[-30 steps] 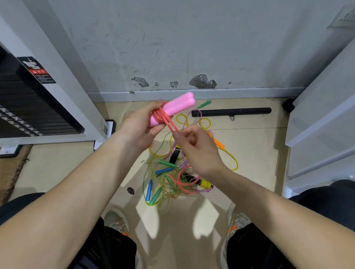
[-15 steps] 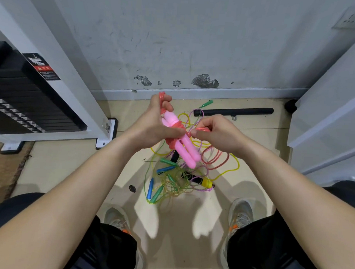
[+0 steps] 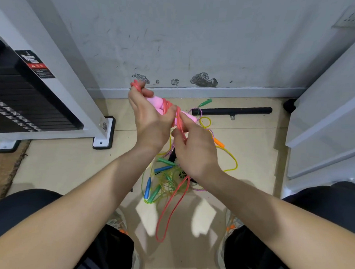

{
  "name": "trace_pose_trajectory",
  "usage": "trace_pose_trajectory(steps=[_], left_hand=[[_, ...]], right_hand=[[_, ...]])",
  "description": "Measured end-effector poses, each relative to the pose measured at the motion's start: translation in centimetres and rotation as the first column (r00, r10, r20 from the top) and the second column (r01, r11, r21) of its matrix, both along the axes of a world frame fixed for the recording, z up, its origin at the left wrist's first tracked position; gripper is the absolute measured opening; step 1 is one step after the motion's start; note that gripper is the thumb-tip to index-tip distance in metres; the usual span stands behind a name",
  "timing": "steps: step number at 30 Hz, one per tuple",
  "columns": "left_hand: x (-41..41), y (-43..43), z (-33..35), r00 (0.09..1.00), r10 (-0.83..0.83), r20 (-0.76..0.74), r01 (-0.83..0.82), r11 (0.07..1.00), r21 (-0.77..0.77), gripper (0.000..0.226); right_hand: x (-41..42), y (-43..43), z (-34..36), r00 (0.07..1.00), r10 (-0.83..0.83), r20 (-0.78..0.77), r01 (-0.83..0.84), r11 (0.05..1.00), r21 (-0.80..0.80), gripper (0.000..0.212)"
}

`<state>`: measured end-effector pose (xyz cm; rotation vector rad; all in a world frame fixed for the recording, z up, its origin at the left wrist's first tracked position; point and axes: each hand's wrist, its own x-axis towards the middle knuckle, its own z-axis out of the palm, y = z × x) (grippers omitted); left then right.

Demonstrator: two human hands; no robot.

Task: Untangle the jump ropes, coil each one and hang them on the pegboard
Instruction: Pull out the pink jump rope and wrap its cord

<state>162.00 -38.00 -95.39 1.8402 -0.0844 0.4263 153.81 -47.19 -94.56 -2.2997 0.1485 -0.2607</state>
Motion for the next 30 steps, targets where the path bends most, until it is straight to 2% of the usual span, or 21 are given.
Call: trace_pose_trajectory(steps=[2,4,6,7,8,10,12,13,16,19,22,25,28,30], left_hand=[[0.7,0.1,-0.2,0.995,0.039,-0.091,-0.048,0.994,-0.103,0.076],[1.6,0.4,-0.4,0.967,0.043,-0.249,-0.106,0.964,-0.243,0.079],[2.3,0.7,-0.2,0.889,-0.051,-0.454,-0.162,0.894,-0.418,0.08],[2.6,0.8,-0.1,0.85,-0.129,-0.511,-0.178,0.843,-0.508,0.081],[2.7,1.0,0.2,0.818,-0.205,-0.538,-0.18,0.796,-0.578,0.084],[2.7,1.5,0.6,0.779,-0.302,-0.549,-0.168,0.743,-0.648,0.072],[2.3,1.8,1.3,0.72,-0.351,-0.598,-0.151,0.762,-0.629,0.036],[2.3,2.1,1.7,0.684,-0.407,-0.605,-0.109,0.763,-0.637,0.026],[2.1,3.0,2.1,0.593,-0.558,-0.581,0.018,0.73,-0.683,0.032],[1.5,3.1,1.9,0.565,-0.612,-0.554,0.13,0.729,-0.672,0.042],[0.8,2.8,2.4,0.581,-0.626,-0.52,0.229,0.739,-0.634,0.012],[0.6,2.8,2.5,0.614,-0.631,-0.475,0.322,0.749,-0.579,0.047],[0.1,2.4,2.7,0.684,-0.549,-0.48,0.336,0.821,-0.461,0.078],[0.1,2.4,2.7,0.718,-0.512,-0.472,0.381,0.856,-0.35,0.09]], right_hand=[[-0.7,0.5,-0.3,1.0,0.029,0.003,-0.029,0.997,-0.067,0.053],[-1.6,1.4,-0.4,0.998,0.063,0.028,-0.062,0.998,-0.026,0.055],[-1.7,1.7,-0.9,0.999,0.033,0.032,-0.036,0.994,0.107,0.039],[-1.5,1.4,-1.3,1.0,0.006,0.007,-0.007,0.984,0.175,0.027],[-1.1,0.9,-1.6,0.999,-0.015,-0.041,0.025,0.966,0.256,0.019],[0.0,-0.2,-2.1,0.988,-0.007,-0.155,0.068,0.919,0.389,0.021],[0.8,-1.5,-2.1,0.975,0.046,-0.217,0.043,0.921,0.387,0.033],[1.2,-2.2,-2.0,0.973,0.075,-0.219,0.011,0.929,0.369,0.041],[1.9,-4.3,-1.5,0.973,0.116,-0.198,-0.046,0.944,0.327,0.057],[2.5,-5.9,-1.5,0.962,0.158,-0.221,-0.09,0.953,0.289,0.067],[3.1,-6.5,-1.8,0.947,0.187,-0.262,-0.11,0.953,0.284,0.076],[3.6,-7.1,-2.1,0.944,0.154,-0.292,-0.074,0.96,0.268,0.056],[3.4,-7.3,-1.4,0.951,0.137,-0.277,-0.068,0.967,0.246,0.013],[3.1,-7.4,-0.9,0.955,0.129,-0.267,-0.062,0.967,0.247,0.014]])
